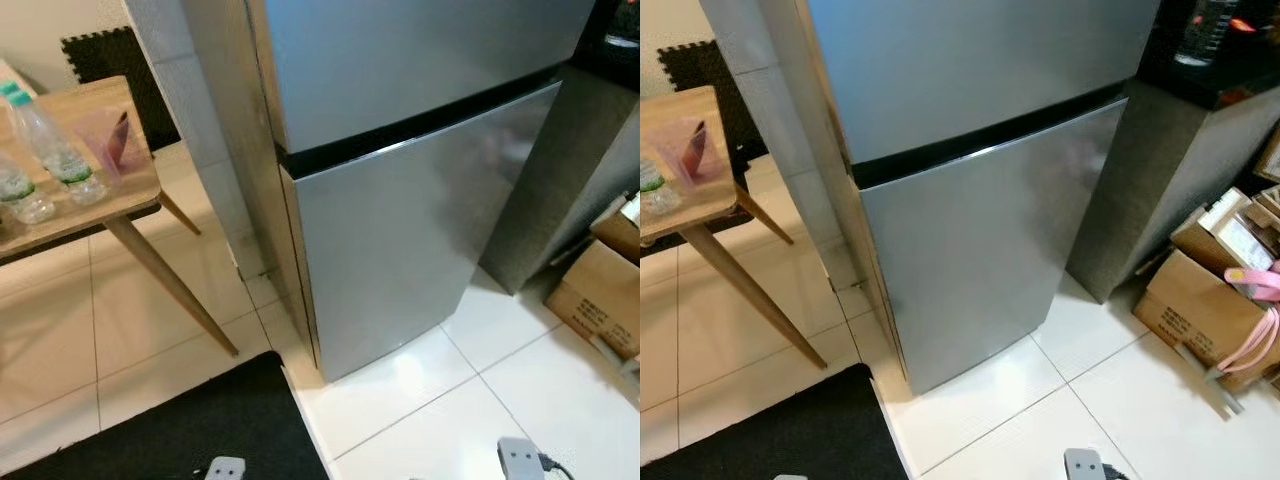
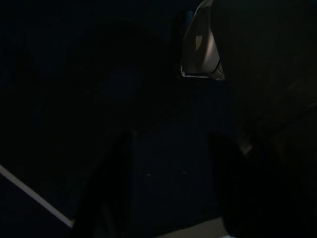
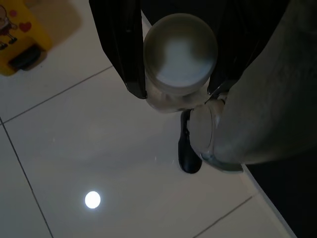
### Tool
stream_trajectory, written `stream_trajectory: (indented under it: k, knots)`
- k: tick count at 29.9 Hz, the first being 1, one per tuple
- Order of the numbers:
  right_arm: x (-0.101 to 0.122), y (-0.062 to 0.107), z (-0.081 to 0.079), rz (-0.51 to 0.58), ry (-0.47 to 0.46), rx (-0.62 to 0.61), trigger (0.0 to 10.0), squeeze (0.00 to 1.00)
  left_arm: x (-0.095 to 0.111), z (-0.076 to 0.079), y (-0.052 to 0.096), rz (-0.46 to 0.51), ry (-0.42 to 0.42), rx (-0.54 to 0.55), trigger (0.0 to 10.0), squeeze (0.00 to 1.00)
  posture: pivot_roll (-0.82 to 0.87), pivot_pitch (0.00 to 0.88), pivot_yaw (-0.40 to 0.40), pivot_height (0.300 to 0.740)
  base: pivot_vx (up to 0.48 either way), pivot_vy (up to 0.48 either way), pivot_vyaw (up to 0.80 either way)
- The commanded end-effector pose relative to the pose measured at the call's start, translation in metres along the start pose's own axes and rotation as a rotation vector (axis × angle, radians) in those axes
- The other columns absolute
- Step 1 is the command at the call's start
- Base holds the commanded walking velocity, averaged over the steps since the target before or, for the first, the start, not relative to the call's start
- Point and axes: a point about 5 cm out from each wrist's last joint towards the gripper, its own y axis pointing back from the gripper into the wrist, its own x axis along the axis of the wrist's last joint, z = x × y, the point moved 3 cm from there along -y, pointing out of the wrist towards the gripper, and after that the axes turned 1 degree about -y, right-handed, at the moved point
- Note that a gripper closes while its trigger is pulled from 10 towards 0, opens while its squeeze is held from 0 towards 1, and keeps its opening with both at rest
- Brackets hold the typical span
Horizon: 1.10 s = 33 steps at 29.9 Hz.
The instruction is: Restocking fridge
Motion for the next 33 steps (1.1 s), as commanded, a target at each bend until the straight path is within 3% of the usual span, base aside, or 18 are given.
stream_trajectory:
  k: [1, 4, 6, 7, 8, 9, 12, 16, 17, 20, 27, 33]
  knots:
    - [-0.003, 0.000, -0.002, -0.007, 0.006, 0.003, 10.0, 0.00, 0.250, 0.001, 0.056, 0.780, -0.057, 0.024, 10.0, 1.00, -0.09, 0.072, 0.021, 0.740, 0.000, 0.000, 0.00]
    - [-0.006, 0.000, -0.002, -0.013, -0.001, 0.001, 10.0, 0.00, 0.275, -0.003, 0.071, 0.846, -0.060, 0.039, 10.0, 1.00, -0.09, 0.073, 0.029, 0.740, 0.000, 0.000, 0.00]
    - [-0.006, 0.000, -0.002, -0.013, -0.004, 0.000, 10.0, 0.00, 0.273, -0.002, 0.069, 0.826, -0.075, 0.047, 10.0, 1.00, -0.09, 0.071, 0.031, 0.740, 0.000, 0.000, 0.00]
    - [-0.006, 0.000, -0.002, -0.013, -0.007, -0.001, 10.0, 0.00, 0.264, 0.000, 0.062, 0.782, -0.096, 0.047, 10.0, 0.75, -0.10, 0.071, 0.033, 0.740, 0.000, 0.000, 0.00]
    - [-0.006, 0.000, -0.002, -0.013, -0.007, -0.001, 10.0, 0.00, 0.264, 0.000, 0.062, 0.782, -0.096, 0.047, 10.0, 0.75, -0.10, 0.071, 0.033, 0.740, 0.000, 0.000, 0.00]
    - [-0.006, 0.000, -0.002, -0.012, -0.011, -0.002, 10.0, 0.00, 0.241, 0.003, 0.048, 0.685, -0.140, 0.044, 10.0, 0.00, -0.10, 0.071, 0.033, 0.740, 0.000, 0.000, 0.00]
    - [-0.006, 0.000, -0.002, -0.011, -0.012, -0.002, 10.0, 0.00, 0.229, 0.004, 0.042, 0.643, -0.157, 0.041, 10.0, 0.00, -0.10, 0.071, 0.033, 0.740, 0.000, 0.000, 0.00]
    - [-0.005, 0.000, -0.002, -0.008, -0.013, -0.002, 10.0, 0.00, 0.159, -0.013, 0.018, 0.432, -0.154, 0.071, 10.0, 0.00, -0.10, 0.082, 0.033, 0.740, 0.000, 0.000, 0.00]
    - [-0.005, 0.000, -0.002, -0.008, -0.013, -0.002, 10.0, 0.00, 0.159, -0.013, 0.018, 0.432, -0.154, 0.071, 10.0, 0.00, -0.10, 0.082, 0.033, 0.740, 0.000, 0.000, 0.00]
    - [-0.006, 0.001, -0.001, -0.010, -0.011, -0.003, 10.0, 0.00, 0.126, -0.032, 0.014, 0.353, -0.107, 0.123, 10.0, 0.00, -0.10, 0.085, 0.030, 0.740, 0.000, 0.000, 0.00]
    - [-0.008, 0.001, 0.000, -0.017, -0.009, -0.004, 10.0, 0.00, 0.106, -0.064, 0.018, 0.328, 0.038, 0.234, 10.0, 0.00, -0.09, 0.083, 0.029, 0.740, 0.000, 0.000, 0.00]
    - [-0.007, 0.001, 0.000, -0.014, -0.010, -0.005, 10.0, 0.00, 0.100, -0.071, 0.019, 0.313, 0.073, 0.271, 10.0, 0.00, -0.09, 0.080, 0.031, 0.740, 0.000, 0.000, 0.00]
